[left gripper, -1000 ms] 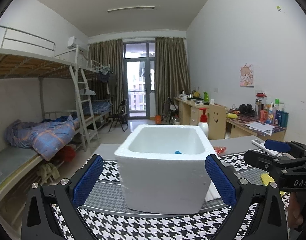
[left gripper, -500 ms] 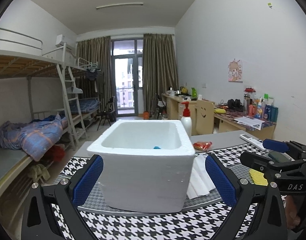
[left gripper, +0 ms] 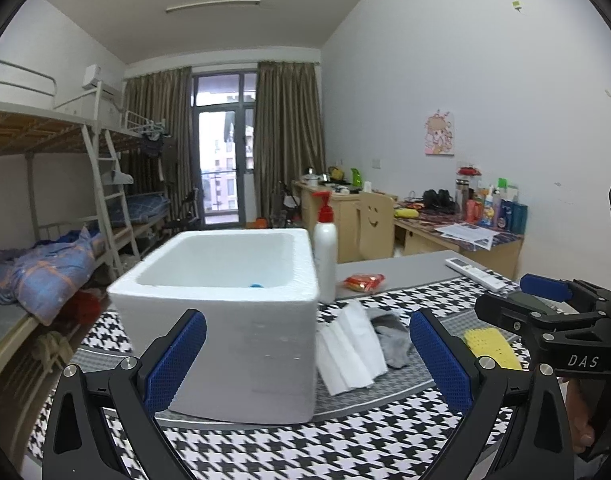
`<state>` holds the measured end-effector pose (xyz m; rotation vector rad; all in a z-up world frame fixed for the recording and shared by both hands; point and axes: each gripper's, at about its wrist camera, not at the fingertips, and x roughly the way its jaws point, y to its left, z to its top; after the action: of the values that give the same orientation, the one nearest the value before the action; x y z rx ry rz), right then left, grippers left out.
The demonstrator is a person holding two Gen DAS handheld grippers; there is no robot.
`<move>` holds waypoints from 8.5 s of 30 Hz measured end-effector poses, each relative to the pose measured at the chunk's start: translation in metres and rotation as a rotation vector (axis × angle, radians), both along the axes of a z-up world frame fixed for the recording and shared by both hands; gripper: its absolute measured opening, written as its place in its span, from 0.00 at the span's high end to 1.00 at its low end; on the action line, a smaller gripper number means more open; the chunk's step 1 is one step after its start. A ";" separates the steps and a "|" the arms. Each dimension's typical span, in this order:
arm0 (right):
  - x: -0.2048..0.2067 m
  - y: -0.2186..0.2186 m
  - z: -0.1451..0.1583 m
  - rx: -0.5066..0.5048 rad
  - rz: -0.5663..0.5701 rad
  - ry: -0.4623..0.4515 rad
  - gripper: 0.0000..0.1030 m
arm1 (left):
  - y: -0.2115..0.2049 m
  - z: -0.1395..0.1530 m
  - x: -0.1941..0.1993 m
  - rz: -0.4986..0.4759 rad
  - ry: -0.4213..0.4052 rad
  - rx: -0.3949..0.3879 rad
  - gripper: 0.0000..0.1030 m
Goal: Organize soft objects
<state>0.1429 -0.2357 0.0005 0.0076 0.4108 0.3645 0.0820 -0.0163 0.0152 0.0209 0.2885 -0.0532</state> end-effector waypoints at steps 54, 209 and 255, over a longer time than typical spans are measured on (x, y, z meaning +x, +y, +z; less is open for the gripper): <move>0.044 -0.077 -0.051 -0.004 -0.166 0.195 0.05 | -0.070 -0.044 0.092 -0.058 0.193 0.019 0.01; 0.054 -0.024 0.044 -0.001 -0.111 0.053 0.88 | -0.009 0.027 0.063 -0.007 0.088 0.022 0.95; 0.066 0.076 0.073 0.021 0.191 0.008 0.88 | 0.057 0.046 0.080 0.195 0.084 0.009 0.95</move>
<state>0.2094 -0.1597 0.0739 -0.0099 0.4167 0.5570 0.1622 0.0405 0.0612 -0.0009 0.3736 0.1416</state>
